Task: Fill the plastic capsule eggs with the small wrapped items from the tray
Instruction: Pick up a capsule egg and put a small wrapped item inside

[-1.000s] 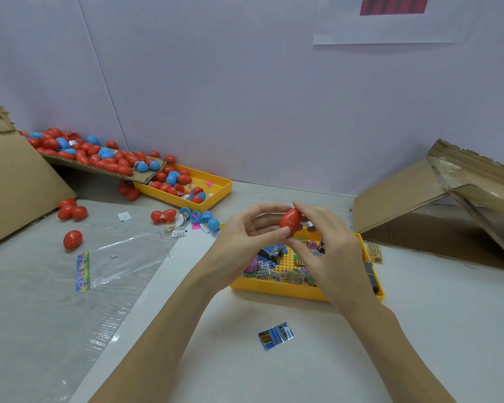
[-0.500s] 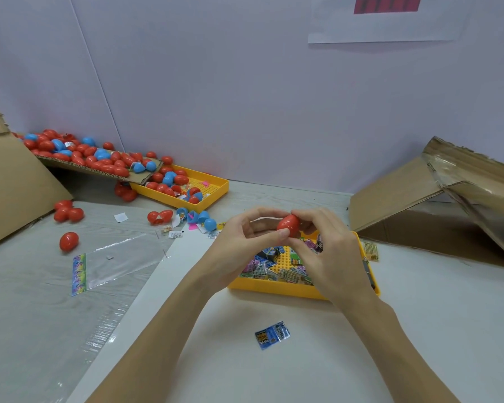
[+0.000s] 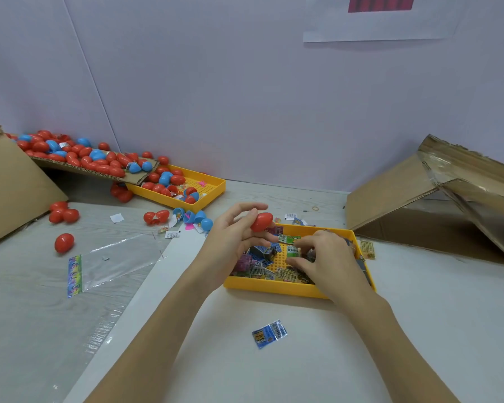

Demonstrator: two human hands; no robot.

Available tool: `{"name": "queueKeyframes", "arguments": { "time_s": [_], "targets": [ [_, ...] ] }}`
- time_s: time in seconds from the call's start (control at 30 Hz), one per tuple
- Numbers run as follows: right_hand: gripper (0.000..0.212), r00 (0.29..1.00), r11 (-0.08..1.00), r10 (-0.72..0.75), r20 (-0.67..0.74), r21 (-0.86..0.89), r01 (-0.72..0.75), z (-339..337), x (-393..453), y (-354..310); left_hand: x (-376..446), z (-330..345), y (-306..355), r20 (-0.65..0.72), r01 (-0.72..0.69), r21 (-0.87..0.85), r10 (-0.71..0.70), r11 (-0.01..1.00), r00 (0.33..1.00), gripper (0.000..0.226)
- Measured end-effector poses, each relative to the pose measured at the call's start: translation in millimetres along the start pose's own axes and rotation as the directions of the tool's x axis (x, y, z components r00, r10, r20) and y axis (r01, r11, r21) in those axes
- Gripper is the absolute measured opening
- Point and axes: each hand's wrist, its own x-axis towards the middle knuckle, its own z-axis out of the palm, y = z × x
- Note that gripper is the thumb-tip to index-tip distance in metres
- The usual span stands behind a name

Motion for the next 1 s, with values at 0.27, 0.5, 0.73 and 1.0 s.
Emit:
{"name": "queueKeyframes", "arguments": {
  "time_s": [0.27, 0.5, 0.73, 1.0],
  "targets": [
    [0.015, 0.997, 1.0, 0.009, -0.077, -0.024, -0.011, 4, 0, -4, -1, 2, -2, -0.006, 0.051, 0.04, -0.051, 0.998, 0.999, 0.024],
    [0.021, 1.0, 0.995, 0.001, -0.031, 0.103, 0.002, 2, -1, -3, -1, -1, -4, -0.018, 0.015, 0.127, -0.012, 0.992, 1.0, 0.027],
    [0.009, 0.993, 0.993, -0.027, -0.113, 0.107, 0.039, 4, -1, -4, 1, -1, -5, 0.006, -0.017, 0.19, 0.016, 0.982, 1.0, 0.016],
    [0.01, 0.98, 0.881, -0.033, -0.198, 0.457, 0.122, -9, -6, -10, -9, 10, -8, 0.156, -0.262, 0.707, 0.217, 0.656, 0.964, 0.013]
  ]
}}
